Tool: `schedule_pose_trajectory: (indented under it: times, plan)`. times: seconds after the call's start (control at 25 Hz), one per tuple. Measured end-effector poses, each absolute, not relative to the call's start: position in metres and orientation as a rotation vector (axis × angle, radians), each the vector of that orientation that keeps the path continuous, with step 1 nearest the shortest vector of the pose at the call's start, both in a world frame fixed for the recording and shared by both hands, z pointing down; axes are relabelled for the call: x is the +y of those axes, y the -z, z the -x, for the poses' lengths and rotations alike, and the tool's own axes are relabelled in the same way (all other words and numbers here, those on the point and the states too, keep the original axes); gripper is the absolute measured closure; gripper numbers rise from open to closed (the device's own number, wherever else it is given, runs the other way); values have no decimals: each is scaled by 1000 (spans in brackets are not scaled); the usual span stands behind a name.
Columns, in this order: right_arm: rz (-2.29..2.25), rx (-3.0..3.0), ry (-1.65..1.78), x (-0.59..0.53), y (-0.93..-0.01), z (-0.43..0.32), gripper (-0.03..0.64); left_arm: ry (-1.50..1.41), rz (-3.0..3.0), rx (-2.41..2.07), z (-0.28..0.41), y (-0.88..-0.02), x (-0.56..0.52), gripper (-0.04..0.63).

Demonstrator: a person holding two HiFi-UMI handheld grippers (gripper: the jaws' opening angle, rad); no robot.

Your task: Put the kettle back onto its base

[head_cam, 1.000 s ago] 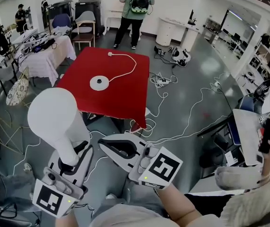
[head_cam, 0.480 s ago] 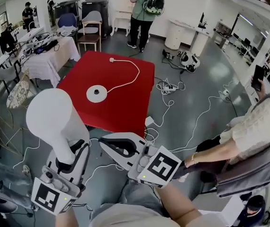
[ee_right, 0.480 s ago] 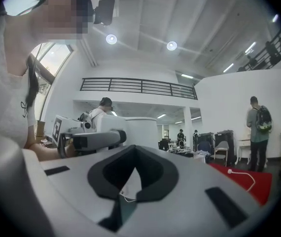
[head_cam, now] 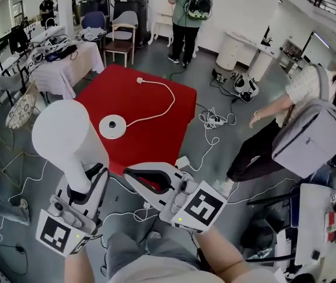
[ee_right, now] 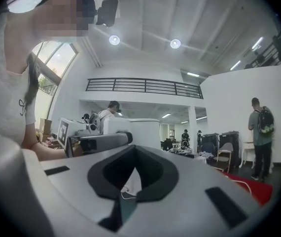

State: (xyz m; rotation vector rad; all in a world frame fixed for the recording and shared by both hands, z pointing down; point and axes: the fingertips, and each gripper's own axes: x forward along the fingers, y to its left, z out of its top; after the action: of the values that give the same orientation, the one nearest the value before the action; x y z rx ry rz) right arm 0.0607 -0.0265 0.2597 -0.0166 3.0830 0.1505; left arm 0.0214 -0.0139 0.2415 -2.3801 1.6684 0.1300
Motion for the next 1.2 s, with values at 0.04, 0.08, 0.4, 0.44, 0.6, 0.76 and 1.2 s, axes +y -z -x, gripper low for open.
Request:
schedule_pose_trajectory:
  times: [0.04,0.08,0.4,0.44,0.6,0.76,1.2]
  plan:
    - [16,3082,-141,-33,-261,-59,609,-128,2382,1665,-20,-242,-22,546]
    - [17,3080,-133,-39,-263,-57,609,-128,2384,1660,-17,-244,-29,546]
    - [130,3105,-111,-93,-282,-10,609,-133,2511,1567,26,-271,-88,548]
    - [158,3103,-98,-100,-284,-4,609,-137,2535,1546,32,-276,-94,549]
    - [282,3080,-46,-130,-288,20,609,-138,2621,1439,55,-293,-118,549]
    - [427,3062,-16,-153,-289,45,609,-117,2719,1285,77,-307,-139,552]
    - [719,3071,11,-197,-313,86,609,-58,2892,955,113,-356,-197,552]
